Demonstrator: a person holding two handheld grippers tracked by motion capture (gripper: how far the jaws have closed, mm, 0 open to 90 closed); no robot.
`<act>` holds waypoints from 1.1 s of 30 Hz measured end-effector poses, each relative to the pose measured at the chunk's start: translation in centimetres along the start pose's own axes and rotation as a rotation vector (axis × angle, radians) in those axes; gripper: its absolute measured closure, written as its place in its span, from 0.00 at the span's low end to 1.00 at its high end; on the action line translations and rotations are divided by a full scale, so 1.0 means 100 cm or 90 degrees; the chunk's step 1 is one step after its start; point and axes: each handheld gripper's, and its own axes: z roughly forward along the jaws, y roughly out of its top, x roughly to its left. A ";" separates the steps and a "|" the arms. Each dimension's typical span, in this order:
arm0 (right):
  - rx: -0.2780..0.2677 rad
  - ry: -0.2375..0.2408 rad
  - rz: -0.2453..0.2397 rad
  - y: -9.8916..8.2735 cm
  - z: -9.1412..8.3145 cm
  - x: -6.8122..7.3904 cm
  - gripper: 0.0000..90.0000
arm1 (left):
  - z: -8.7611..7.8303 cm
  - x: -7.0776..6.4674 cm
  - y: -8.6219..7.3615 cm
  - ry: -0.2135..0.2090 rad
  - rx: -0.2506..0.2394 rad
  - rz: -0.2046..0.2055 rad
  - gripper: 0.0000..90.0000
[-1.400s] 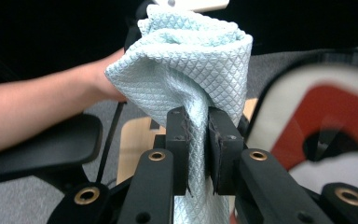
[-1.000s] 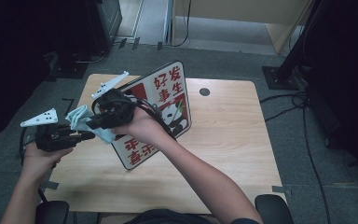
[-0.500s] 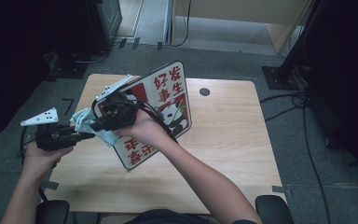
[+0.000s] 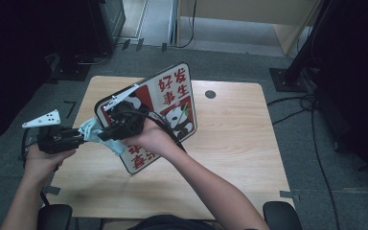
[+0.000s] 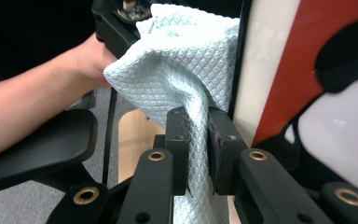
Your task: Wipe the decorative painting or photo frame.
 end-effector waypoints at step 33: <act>0.032 0.001 0.010 -0.043 0.018 -0.007 0.90 | 0.001 0.000 0.001 0.001 0.006 0.006 0.77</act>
